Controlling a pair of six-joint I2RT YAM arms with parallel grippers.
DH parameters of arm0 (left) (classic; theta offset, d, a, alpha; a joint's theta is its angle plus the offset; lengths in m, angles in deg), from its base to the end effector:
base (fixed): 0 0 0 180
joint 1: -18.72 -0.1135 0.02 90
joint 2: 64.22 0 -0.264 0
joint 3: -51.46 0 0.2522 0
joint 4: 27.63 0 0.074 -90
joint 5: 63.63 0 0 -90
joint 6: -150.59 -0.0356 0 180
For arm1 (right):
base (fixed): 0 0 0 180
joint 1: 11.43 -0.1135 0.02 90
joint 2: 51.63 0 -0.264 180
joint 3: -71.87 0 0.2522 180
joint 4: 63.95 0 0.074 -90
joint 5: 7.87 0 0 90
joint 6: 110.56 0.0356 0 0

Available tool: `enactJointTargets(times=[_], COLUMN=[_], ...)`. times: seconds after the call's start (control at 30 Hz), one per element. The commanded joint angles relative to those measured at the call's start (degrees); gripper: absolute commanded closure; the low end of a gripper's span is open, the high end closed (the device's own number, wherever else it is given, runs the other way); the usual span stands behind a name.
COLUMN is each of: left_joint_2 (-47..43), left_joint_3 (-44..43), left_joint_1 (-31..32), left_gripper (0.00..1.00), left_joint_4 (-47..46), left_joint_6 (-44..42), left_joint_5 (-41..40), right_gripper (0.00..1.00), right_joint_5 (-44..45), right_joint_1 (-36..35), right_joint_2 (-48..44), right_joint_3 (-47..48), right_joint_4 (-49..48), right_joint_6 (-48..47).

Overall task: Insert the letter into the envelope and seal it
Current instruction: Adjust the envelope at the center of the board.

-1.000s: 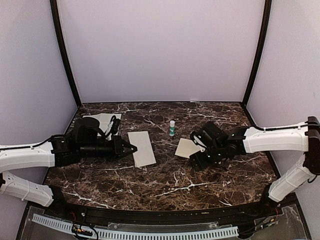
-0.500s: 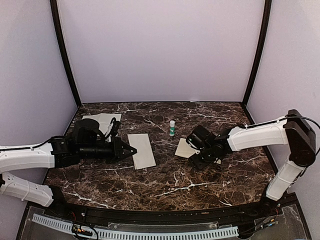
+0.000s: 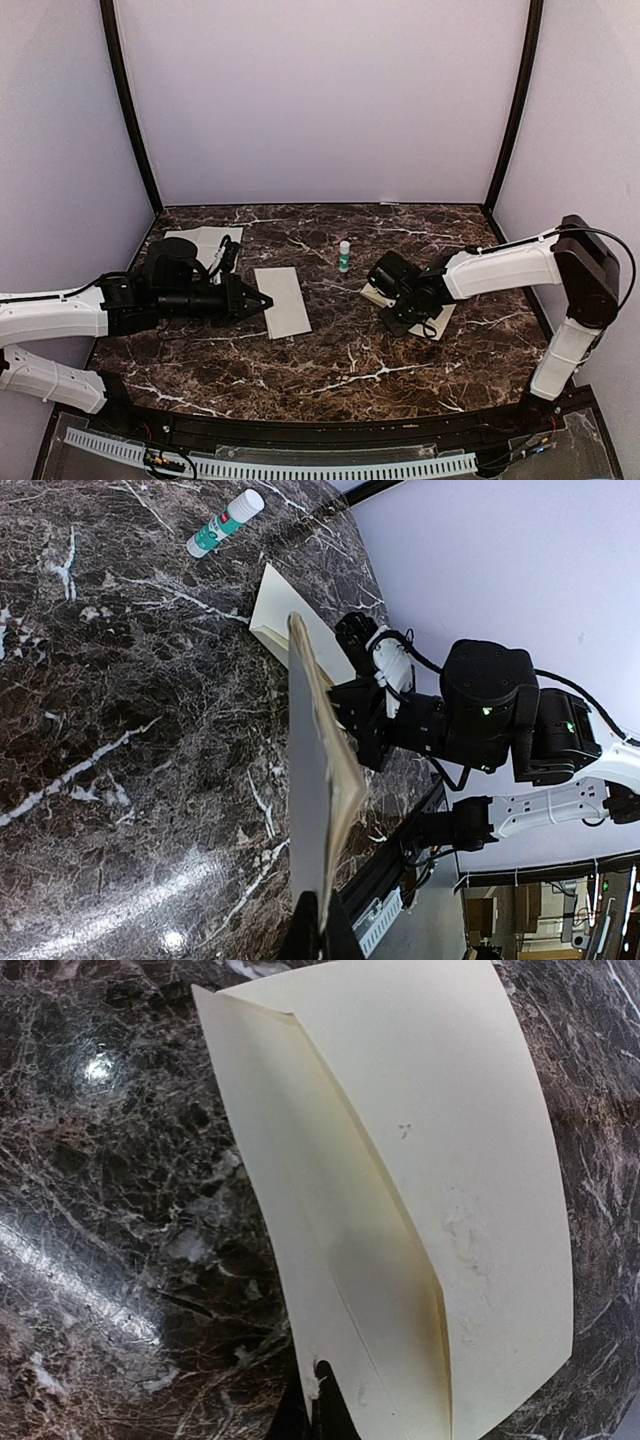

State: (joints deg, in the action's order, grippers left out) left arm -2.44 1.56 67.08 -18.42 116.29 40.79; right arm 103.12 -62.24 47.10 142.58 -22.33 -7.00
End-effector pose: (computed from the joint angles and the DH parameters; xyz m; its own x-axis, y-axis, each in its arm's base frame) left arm 0.1550 -0.1876 0.2552 -0.8602 -0.2366 -0.4518 0.2974 0.4869 -0.8213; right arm 0.2121 0.2400 0.1554 -0.7271 -0.5454 -0.4170 -0.4880 0.8378 -0.2449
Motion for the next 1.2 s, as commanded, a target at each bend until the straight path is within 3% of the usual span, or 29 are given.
enactJointTargets(times=[0.0,0.4,0.63,0.73,0.87,1.17], left_joint_2=[-1.89,-3.71,-4.91,-5.15,-5.79,-8.14], left_joint_3=[0.84,0.49,0.23,0.28,0.13,1.88], left_joint_1=[-0.38,-0.46,-0.78,-0.85,-0.90,-0.99], left_gripper=[1.00,1.00,1.00,1.00,1.00,1.00], left_joint_4=[0.49,3.31,6.05,6.40,7.49,8.06], left_joint_6=[-0.90,-2.89,-4.44,-4.46,-4.65,-3.77], left_joint_5=[0.03,-0.01,-0.30,-0.28,-0.52,-1.71], right_gripper=[1.00,1.00,0.99,0.77,0.59,0.40], right_joint_5=[-2.78,-26.00,-34.02,-35.41,-34.85,-26.04], right_joint_1=[0.27,-1.97,-5.30,-5.80,-6.56,-4.03], right_joint_2=[-1.40,-0.15,2.79,4.54,4.58,-5.84], right_joint_3=[3.70,12.66,16.41,17.24,18.13,9.59], right_joint_4=[4.25,11.61,3.42,-1.81,-5.15,-2.14], right_joint_6=[2.11,17.13,26.78,29.21,29.63,27.46])
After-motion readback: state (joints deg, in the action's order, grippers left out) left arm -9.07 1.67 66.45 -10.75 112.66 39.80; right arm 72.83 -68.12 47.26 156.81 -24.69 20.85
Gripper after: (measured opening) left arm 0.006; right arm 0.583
